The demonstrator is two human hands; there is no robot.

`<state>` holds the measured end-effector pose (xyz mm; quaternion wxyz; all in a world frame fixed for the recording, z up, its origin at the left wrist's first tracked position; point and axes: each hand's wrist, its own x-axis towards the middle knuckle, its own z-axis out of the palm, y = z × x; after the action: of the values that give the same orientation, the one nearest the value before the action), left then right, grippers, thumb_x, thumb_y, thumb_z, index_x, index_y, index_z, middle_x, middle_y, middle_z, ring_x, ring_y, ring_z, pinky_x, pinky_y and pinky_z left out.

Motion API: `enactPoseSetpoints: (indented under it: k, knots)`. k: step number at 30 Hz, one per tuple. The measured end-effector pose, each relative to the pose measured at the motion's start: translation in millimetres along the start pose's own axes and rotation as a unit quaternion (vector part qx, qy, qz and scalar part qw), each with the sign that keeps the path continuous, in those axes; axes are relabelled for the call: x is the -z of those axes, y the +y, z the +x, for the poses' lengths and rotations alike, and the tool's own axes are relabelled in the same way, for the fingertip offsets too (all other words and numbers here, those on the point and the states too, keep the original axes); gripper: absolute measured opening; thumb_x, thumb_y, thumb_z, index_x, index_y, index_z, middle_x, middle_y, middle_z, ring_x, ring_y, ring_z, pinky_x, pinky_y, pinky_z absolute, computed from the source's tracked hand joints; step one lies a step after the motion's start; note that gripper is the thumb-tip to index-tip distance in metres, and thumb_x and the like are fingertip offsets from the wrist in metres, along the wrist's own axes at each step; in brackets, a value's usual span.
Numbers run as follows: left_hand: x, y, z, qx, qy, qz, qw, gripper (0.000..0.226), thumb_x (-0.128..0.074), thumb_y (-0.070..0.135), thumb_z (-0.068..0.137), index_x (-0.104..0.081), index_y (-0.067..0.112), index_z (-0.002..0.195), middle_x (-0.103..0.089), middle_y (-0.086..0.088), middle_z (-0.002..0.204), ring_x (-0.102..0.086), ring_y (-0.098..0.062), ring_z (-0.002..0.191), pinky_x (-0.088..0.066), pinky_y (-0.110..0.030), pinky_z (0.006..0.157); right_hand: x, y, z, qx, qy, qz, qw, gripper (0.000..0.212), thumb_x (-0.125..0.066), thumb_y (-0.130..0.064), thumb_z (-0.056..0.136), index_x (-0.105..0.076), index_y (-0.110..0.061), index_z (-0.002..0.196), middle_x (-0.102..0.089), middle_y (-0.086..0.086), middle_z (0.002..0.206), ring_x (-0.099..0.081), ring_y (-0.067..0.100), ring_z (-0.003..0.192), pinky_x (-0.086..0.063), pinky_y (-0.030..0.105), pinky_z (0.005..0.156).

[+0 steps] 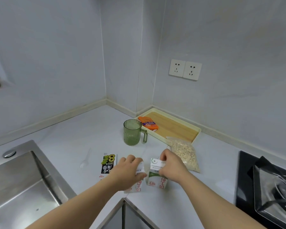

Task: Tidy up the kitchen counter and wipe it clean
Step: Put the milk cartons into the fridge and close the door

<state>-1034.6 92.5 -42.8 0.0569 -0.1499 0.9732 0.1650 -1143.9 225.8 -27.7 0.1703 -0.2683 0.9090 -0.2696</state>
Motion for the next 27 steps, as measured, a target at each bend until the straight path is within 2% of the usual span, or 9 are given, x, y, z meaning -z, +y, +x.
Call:
enactPoseSetpoints:
  k: [5,8,13,20,24,27]
  knots:
    - [5.9,1.1,2.2,-0.042,-0.054,0.003,0.998,0.059,-0.048,0.047,0.092,-0.027,0.027,0.143,-0.035,0.001,0.141,-0.037,-0.023,0.125,-0.036,-0.036,0.104,0.1,1.0,-18.0,0.021,-0.037,0.038,0.998,0.033,-0.062,0.004,0.071,-0.042,-0.017,0.087,-0.048,-0.002,0.095,-0.046,0.013,0.081,-0.036,0.016,0.051]
    - [8.0,3.5,1.7,-0.048,-0.072,0.003,0.996,0.058,-0.050,0.045,0.093,-0.026,0.029,0.143,-0.037,0.000,0.138,-0.041,-0.024,0.122,-0.039,-0.037,0.101,-2.5,0.4,-23.1,0.022,-0.041,0.068,0.997,0.032,-0.059,0.006,0.073,-0.043,-0.016,0.089,-0.047,-0.001,0.094,-0.046,0.013,0.080,-0.037,0.017,0.054]
    - [0.9,13.7,-1.2,-0.048,-0.028,0.075,0.996,0.065,-0.049,0.051,0.090,-0.021,0.029,0.145,-0.039,-0.001,0.136,-0.037,-0.024,0.123,-0.041,-0.037,0.097,-8.8,0.1,-26.6,0.025,-0.025,0.082,0.996,0.029,-0.050,0.007,0.078,-0.043,-0.016,0.092,-0.049,0.000,0.095,-0.046,0.016,0.081,-0.037,0.020,0.057]
    - [0.7,19.4,5.8,-0.038,-0.022,0.032,0.999,0.061,-0.059,0.046,0.087,-0.035,0.022,0.138,-0.049,-0.001,0.132,-0.046,-0.021,0.118,-0.044,-0.035,0.091,-11.9,0.1,-31.2,0.011,-0.030,0.080,0.996,0.026,-0.041,0.007,0.083,-0.042,-0.017,0.093,-0.049,0.001,0.101,-0.048,0.017,0.087,-0.040,0.023,0.065]
    - [2.5,21.5,4.5,-0.051,-0.014,0.027,0.998,0.061,-0.061,0.045,0.086,-0.038,0.020,0.136,-0.051,-0.001,0.130,-0.049,-0.020,0.115,-0.044,-0.033,0.090,-10.0,1.2,-40.6,-0.008,-0.006,0.087,0.996,0.023,-0.042,0.006,0.084,-0.042,-0.015,0.093,-0.048,0.003,0.103,-0.047,0.018,0.088,-0.037,0.019,0.059]
    - [8.0,32.9,1.8,-0.067,0.009,0.019,0.998,0.060,-0.063,0.046,0.084,-0.040,0.023,0.134,-0.053,0.003,0.128,-0.050,-0.018,0.114,-0.044,-0.032,0.087,0.7,4.8,-56.8,-0.018,0.027,0.102,0.994,0.026,-0.038,0.009,0.083,-0.042,-0.014,0.093,-0.046,-0.001,0.091,-0.045,0.019,0.085,-0.033,0.017,0.055]
